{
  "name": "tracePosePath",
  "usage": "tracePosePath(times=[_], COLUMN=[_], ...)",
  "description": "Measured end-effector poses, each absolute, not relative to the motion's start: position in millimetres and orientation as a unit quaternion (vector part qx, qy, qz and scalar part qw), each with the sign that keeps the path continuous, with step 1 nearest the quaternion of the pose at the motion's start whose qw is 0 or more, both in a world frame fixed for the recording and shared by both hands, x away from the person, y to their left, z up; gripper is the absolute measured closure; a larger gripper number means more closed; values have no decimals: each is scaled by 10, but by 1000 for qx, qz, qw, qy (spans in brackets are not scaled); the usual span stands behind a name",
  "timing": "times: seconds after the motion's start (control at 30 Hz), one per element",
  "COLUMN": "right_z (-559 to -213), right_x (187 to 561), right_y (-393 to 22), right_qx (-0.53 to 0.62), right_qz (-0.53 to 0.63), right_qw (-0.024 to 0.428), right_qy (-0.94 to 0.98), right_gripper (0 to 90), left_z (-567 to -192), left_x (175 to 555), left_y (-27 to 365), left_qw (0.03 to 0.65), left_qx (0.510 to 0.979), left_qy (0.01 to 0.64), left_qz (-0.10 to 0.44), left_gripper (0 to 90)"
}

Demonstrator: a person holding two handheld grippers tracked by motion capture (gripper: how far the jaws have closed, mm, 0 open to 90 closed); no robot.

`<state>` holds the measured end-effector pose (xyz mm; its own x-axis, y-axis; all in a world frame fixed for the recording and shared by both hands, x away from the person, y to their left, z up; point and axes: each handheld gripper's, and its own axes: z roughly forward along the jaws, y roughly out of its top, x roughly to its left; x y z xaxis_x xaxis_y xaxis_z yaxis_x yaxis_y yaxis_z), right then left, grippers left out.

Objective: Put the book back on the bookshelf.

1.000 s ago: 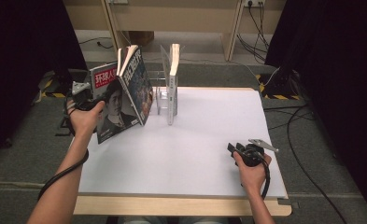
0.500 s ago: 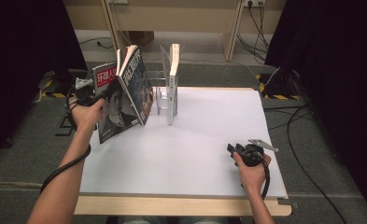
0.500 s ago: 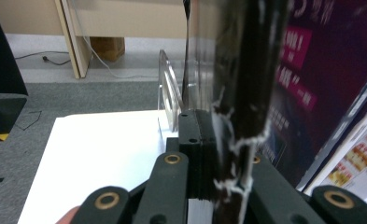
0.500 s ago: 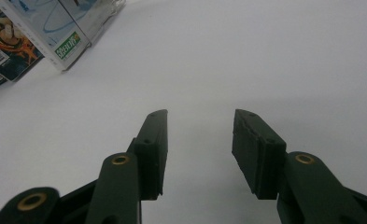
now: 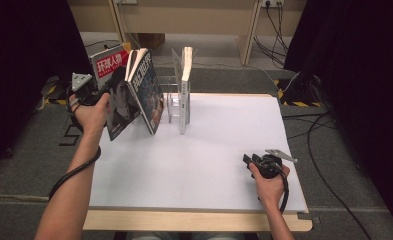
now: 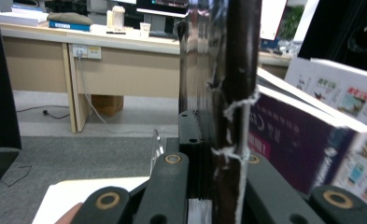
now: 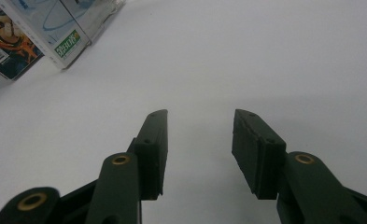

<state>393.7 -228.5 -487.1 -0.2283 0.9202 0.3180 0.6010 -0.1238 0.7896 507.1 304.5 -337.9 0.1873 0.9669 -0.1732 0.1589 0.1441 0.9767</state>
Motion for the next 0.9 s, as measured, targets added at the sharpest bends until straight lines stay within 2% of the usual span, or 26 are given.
tracePosePath(times=[0.17, 0.43, 0.67, 0.9], right_z=[-4878, -4893, -4879, -4867], right_x=[3941, 3943, 3935, 3926], right_y=[-2295, -2326, -2305, -2288], right_qx=[596, 599, 598, 597], right_qz=[455, 454, 457, 457], right_qw=[176, 174, 173, 173], right_qy=[638, 636, 635, 637], right_gripper=[567, 568, 568, 567], left_z=[-3586, -3801, -3818, -3859], left_x=[5183, 5131, 5024, 4988], left_y=[2977, 2991, 3042, 3101], left_qw=[546, 542, 535, 535], left_qx=[537, 531, 563, 573], left_qy=[521, 525, 505, 513], left_qz=[377, 385, 375, 349], left_gripper=[861, 845, 808, 709])
